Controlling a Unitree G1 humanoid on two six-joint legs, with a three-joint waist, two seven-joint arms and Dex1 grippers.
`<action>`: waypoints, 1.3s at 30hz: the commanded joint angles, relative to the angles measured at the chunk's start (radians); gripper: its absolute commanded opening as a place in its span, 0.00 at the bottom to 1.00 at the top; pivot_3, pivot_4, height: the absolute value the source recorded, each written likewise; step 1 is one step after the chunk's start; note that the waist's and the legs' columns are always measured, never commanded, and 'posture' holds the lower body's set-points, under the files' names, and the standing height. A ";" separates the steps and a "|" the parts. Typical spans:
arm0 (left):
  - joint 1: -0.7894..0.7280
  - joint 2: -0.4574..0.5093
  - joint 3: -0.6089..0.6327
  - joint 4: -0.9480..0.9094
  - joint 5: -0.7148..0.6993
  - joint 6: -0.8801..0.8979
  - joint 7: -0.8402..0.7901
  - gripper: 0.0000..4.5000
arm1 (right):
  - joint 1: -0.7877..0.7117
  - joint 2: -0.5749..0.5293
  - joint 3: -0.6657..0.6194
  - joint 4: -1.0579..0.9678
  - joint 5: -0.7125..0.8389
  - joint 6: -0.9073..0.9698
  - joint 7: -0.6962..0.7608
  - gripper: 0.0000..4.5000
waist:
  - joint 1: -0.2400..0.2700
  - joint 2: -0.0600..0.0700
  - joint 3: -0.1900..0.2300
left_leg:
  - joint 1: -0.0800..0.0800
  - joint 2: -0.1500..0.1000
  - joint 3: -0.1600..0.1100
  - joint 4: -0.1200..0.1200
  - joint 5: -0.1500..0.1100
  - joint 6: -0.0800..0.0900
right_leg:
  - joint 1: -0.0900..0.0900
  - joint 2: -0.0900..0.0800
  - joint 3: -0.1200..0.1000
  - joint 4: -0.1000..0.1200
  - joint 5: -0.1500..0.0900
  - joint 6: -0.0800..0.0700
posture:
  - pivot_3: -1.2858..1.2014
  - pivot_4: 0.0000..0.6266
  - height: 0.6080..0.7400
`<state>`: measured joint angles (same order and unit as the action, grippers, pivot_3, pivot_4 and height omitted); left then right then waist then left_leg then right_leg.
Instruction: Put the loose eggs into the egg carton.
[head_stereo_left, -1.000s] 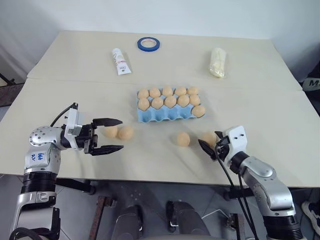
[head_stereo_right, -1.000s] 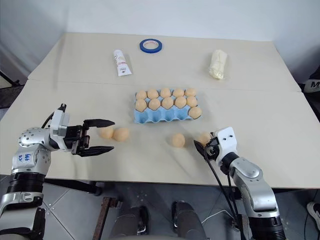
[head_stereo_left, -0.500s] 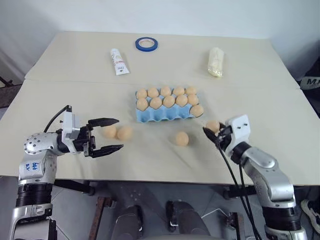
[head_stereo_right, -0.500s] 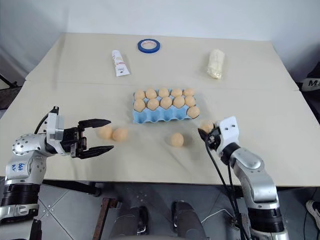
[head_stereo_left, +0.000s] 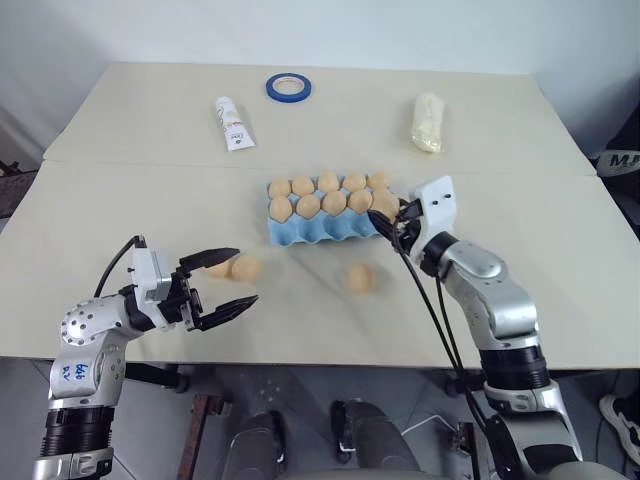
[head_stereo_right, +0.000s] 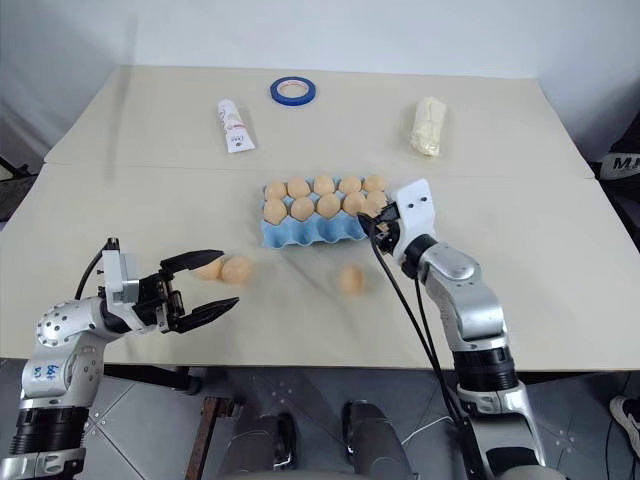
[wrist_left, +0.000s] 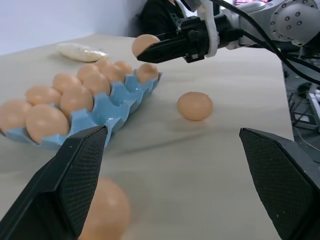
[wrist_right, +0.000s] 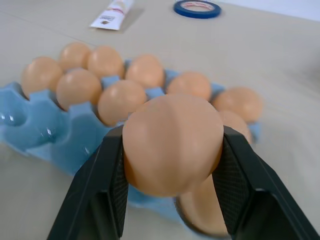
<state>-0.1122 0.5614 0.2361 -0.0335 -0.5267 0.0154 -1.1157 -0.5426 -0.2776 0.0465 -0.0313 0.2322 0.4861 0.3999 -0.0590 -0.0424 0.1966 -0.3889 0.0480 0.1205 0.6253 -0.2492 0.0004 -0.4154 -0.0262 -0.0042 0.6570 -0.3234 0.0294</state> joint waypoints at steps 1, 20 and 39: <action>0.044 -0.007 0.040 -0.055 -0.020 -0.048 0.011 1.00 | -0.041 0.027 0.016 0.034 -0.014 -0.045 0.008 0.43 | 0.000 0.000 0.000 | 0.000 0.000 0.000 0.000 0.000 0.000 | 0.000 0.000 0.000 0.000 0.000 0.000 | 0.52 0.24 1.00; 0.119 0.001 0.061 -0.084 -0.063 -0.078 0.007 1.00 | -0.070 0.022 0.020 0.083 -0.049 -0.063 0.053 0.99 | -0.003 0.000 0.000 | -0.001 0.000 0.000 -0.005 0.000 -0.001 | -0.002 0.000 0.000 -0.003 0.000 -0.001 | 0.52 0.24 1.00; 0.078 -0.038 0.081 0.020 -0.169 -0.103 -0.116 1.00 | 0.293 -0.255 -0.061 -0.524 0.197 0.281 0.195 0.99 | -0.001 0.000 0.000 | -0.001 0.000 -0.001 -0.008 0.000 0.000 | -0.001 0.000 -0.001 -0.007 -0.001 -0.001 | 0.52 0.24 1.00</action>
<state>-0.0310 0.5219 0.2878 -0.0192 -0.6620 -0.0688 -1.2142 -0.2559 -0.5374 0.0148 -0.4827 0.4124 0.7550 0.6242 -0.0598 -0.0422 0.1968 -0.3895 0.0482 0.1195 0.6176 -0.2494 0.0000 -0.4163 -0.0261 -0.0054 0.6504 -0.3241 0.0286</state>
